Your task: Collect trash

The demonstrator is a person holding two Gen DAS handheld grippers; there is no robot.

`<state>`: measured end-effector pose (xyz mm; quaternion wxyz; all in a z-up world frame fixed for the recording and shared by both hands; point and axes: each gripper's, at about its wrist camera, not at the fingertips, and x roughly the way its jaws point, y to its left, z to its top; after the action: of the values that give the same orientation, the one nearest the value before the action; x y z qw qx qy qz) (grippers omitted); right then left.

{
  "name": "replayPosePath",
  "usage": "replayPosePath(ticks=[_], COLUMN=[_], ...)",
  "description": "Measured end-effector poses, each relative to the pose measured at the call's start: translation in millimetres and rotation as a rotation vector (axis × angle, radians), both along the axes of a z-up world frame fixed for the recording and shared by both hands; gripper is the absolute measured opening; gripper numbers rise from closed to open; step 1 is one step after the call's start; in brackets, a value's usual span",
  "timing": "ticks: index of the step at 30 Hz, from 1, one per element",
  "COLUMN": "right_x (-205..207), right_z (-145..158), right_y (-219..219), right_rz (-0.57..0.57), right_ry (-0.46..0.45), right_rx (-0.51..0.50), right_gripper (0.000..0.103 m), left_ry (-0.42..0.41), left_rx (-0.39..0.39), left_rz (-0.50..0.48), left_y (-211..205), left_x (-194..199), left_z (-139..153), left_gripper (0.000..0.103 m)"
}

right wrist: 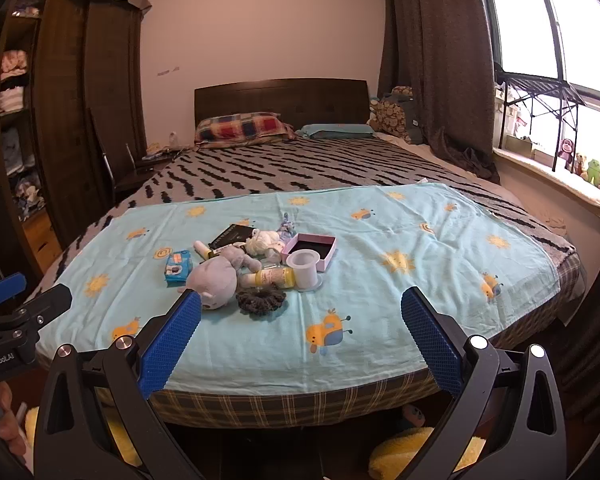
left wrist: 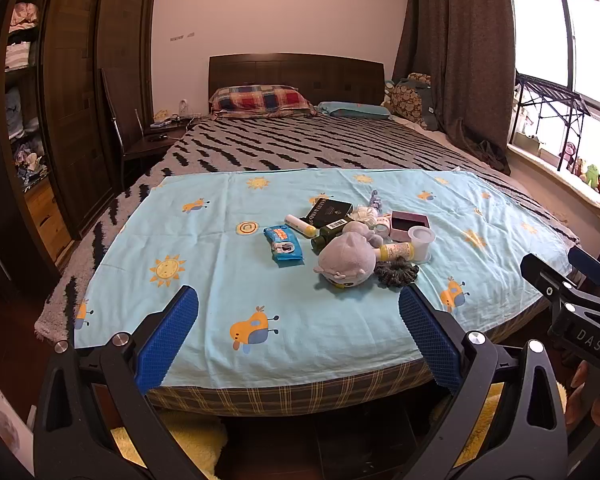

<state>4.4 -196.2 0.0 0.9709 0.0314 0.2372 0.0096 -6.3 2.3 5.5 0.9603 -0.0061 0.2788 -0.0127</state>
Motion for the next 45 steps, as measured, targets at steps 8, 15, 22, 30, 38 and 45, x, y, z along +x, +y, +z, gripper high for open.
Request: replayPosePath(ticks=[8,15,22,30,38,45], right_x=[1,1,-2,1,9,24], right_z=[0,0,2,1,-5,-22], right_y=[0,-1,-3,-8,-10,-13], right_rz=[-0.002,-0.003,-0.012,-0.030,-0.016,-0.019], right_ry=[-0.002,-0.005,-0.025,-0.023,-0.016,0.000], right_rx=[0.005,0.005,0.006,0.012,0.019,0.019], right_gripper=[0.100,0.100,0.100,0.100,0.100,0.100], left_ry=[-0.004,-0.004,-0.002,0.005,0.006,0.027], left_rx=[-0.002,-0.002,-0.005,-0.004,0.008,0.013], left_rz=[0.001,-0.002,0.004,-0.002,0.008,0.003], left_y=[1,1,0,0,1,12], left_x=[0,0,0,2,8,27], left_z=[0,2,3,1,-3,-21], left_gripper=[0.095,0.095,0.095,0.095,0.095,0.095])
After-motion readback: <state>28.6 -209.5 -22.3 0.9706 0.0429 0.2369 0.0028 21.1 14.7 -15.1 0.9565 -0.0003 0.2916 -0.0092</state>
